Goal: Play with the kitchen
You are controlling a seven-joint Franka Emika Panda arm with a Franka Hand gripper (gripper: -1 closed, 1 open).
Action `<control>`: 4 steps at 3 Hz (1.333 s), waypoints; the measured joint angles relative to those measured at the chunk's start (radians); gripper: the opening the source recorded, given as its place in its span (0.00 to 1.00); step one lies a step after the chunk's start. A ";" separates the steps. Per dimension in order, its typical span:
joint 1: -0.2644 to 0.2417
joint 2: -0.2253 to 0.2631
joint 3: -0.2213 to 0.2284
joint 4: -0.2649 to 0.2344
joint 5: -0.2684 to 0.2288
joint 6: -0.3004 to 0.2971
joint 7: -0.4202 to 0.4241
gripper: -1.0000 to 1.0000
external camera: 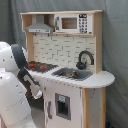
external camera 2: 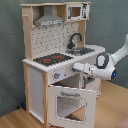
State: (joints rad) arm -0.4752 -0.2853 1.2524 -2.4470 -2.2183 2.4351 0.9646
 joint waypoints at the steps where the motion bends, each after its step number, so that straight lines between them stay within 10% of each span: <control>1: 0.000 0.002 0.001 0.000 0.000 -0.003 0.000 0.00; 4: 0.000 0.035 0.026 0.001 0.053 -0.064 -0.262 0.00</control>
State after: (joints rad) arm -0.4750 -0.2501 1.2787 -2.4457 -2.1653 2.3709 0.7025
